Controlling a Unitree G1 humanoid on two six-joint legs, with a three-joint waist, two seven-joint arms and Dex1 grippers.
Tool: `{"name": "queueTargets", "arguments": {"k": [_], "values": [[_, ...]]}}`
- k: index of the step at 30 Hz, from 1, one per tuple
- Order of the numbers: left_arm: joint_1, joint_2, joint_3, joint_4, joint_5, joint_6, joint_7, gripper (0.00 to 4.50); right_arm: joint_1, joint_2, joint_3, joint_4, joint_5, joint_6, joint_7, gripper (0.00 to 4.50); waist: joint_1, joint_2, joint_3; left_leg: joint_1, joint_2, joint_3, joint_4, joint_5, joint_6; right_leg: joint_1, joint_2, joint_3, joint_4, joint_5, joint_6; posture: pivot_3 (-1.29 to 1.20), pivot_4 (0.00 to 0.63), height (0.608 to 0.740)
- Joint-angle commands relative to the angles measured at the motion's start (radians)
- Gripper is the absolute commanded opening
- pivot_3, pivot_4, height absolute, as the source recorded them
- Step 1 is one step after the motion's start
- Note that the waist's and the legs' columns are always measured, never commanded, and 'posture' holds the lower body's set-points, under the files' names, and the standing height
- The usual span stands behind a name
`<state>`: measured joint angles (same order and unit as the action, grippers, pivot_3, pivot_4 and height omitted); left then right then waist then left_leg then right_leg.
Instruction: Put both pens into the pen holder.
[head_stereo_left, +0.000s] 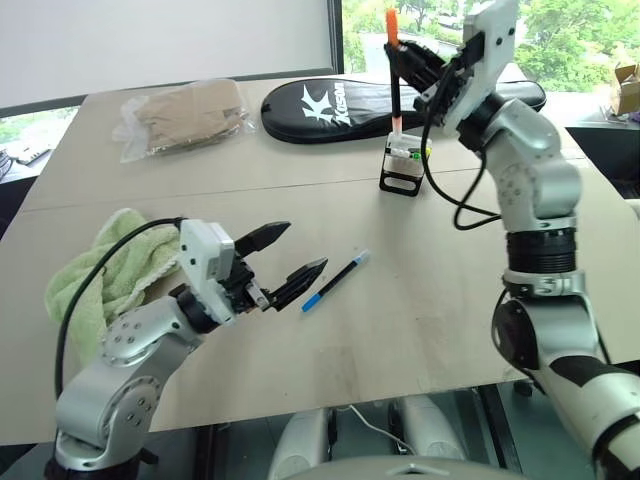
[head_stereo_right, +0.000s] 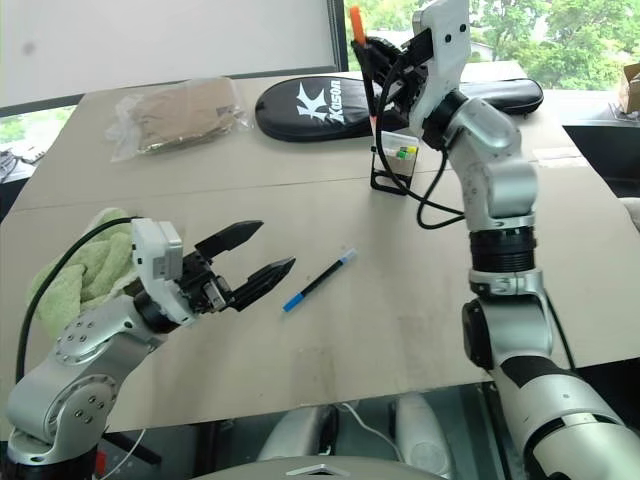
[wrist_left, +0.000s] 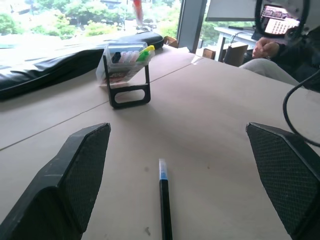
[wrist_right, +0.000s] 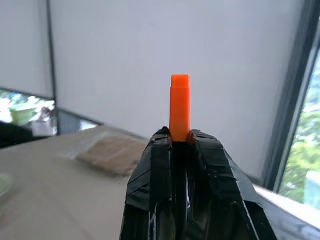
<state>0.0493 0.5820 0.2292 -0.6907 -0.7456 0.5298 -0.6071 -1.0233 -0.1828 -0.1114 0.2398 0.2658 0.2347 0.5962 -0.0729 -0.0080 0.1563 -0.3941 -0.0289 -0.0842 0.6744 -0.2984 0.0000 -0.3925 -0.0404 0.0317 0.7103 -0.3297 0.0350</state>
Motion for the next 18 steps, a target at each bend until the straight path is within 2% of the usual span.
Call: {"name": "queueTargets", "arguments": {"k": [1,5,18], "values": [[-0.019,0.003,-0.001,0.000,0.000,-0.035,-0.025,4.50,-0.002,0.014,0.006,0.131,-0.055,-0.240,-0.028,0.08,0.000,0.000,0.000,0.000,0.000,0.000,0.000,0.000,0.000,0.000,0.000,0.000,0.000,0.000,0.000,0.00,0.150,0.740],[-0.019,0.004,0.011,0.002,-0.014,-0.044,-0.042,4.50,-0.011,0.017,0.042,0.279,-0.120,-0.431,-0.037,0.08,-0.002,0.000,0.000,0.000,0.000,0.001,0.000,0.000,0.000,0.000,0.000,0.000,0.000,0.000,0.000,0.00,0.150,0.740],[-0.018,-0.023,0.037,-0.002,-0.035,-0.100,-0.039,4.50,-0.048,0.005,0.073,0.564,-0.206,-0.726,-0.074,0.08,-0.021,0.000,0.000,0.000,0.001,0.001,0.000,0.000,-0.001,0.000,0.001,0.002,0.000,0.000,0.000,0.00,0.150,0.740]]}}
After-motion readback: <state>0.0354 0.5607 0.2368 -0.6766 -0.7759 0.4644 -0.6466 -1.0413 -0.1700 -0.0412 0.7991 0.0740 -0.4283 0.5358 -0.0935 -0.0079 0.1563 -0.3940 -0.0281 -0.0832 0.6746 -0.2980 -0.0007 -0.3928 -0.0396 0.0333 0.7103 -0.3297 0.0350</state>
